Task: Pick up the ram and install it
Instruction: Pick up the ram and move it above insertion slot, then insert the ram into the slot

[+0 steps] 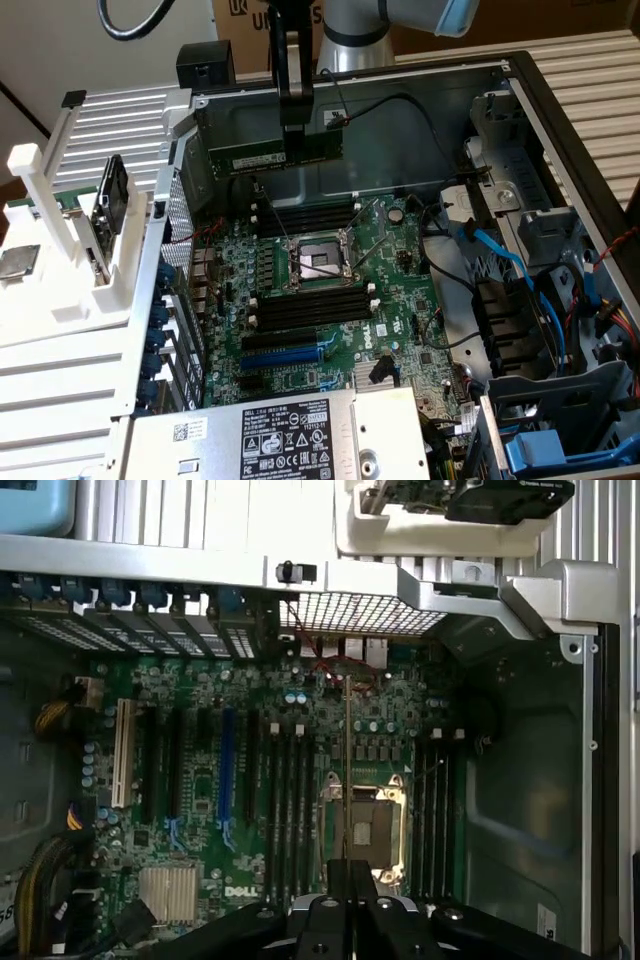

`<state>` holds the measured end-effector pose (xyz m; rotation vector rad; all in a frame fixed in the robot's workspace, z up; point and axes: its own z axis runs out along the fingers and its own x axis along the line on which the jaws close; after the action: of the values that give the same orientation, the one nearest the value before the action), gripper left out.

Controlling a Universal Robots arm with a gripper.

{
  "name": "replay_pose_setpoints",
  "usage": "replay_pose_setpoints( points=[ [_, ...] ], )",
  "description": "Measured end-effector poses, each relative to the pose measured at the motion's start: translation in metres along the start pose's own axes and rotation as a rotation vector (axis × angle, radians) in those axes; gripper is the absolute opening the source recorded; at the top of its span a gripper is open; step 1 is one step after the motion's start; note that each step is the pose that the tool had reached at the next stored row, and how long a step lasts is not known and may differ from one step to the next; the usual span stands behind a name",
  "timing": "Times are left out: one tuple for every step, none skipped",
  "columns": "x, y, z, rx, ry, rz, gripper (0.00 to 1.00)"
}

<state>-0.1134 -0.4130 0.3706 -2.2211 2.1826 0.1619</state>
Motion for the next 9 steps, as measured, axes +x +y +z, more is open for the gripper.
replay_pose_setpoints(
  points=[
    [-0.0001, 0.0000, 0.0000, -0.0001, -0.0003, 0.000, 0.12],
    [0.0000, 0.0000, 0.0000, -0.0001, -0.0003, 0.000, 0.12],
    [0.0000, 0.0000, 0.0000, -0.0002, -0.0003, 0.000, 0.12],
    [0.0000, 0.0000, 0.0000, -0.0001, -0.0003, 0.000, 0.12],
    [0.0000, 0.0000, 0.0000, -0.0001, -0.0004, 0.000, 0.12],
    [0.0000, 0.0000, 0.0000, -0.0001, -0.0003, 0.000, 0.12],
    [0.0000, 0.0000, 0.0000, -0.0001, -0.0003, 0.000, 0.12],
    [0.0000, 0.0000, 0.0000, -0.0001, -0.0003, 0.000, 0.12],
    [0.0000, 0.0000, 0.0001, -0.0001, -0.0004, 0.000, 0.12]
  ],
)
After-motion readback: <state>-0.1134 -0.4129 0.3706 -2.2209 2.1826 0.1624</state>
